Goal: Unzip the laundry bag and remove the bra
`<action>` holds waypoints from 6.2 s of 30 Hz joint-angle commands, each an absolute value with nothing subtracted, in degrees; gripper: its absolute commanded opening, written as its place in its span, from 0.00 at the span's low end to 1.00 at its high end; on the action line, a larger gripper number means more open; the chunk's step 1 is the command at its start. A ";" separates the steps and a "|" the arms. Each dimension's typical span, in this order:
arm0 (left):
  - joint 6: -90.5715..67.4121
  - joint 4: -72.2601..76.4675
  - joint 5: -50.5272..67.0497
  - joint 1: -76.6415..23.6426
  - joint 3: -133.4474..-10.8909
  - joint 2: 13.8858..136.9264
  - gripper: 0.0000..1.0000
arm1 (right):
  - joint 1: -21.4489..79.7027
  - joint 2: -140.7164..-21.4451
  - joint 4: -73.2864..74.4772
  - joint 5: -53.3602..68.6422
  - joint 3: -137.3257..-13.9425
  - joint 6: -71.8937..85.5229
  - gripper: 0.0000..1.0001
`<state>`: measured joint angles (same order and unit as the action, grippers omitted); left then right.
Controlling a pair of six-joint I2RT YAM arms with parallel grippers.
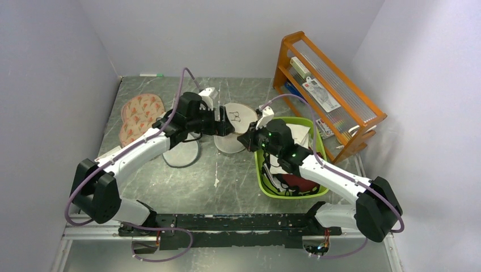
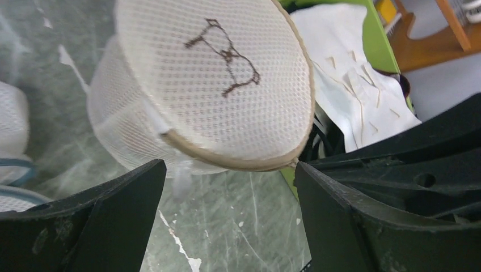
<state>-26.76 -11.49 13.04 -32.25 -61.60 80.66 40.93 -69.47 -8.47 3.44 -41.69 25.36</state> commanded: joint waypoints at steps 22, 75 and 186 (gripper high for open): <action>-29.50 -13.96 19.62 -31.28 -64.85 85.18 0.81 | 42.52 -75.66 -21.83 15.19 -38.51 35.38 0.00; -24.48 -17.81 9.80 -24.49 -66.34 79.04 0.90 | 31.03 -63.14 -14.80 14.94 -31.77 29.67 0.00; 16.86 -3.96 0.96 -49.38 -53.06 71.35 0.08 | 32.26 -69.77 -17.01 28.59 -37.87 29.16 0.00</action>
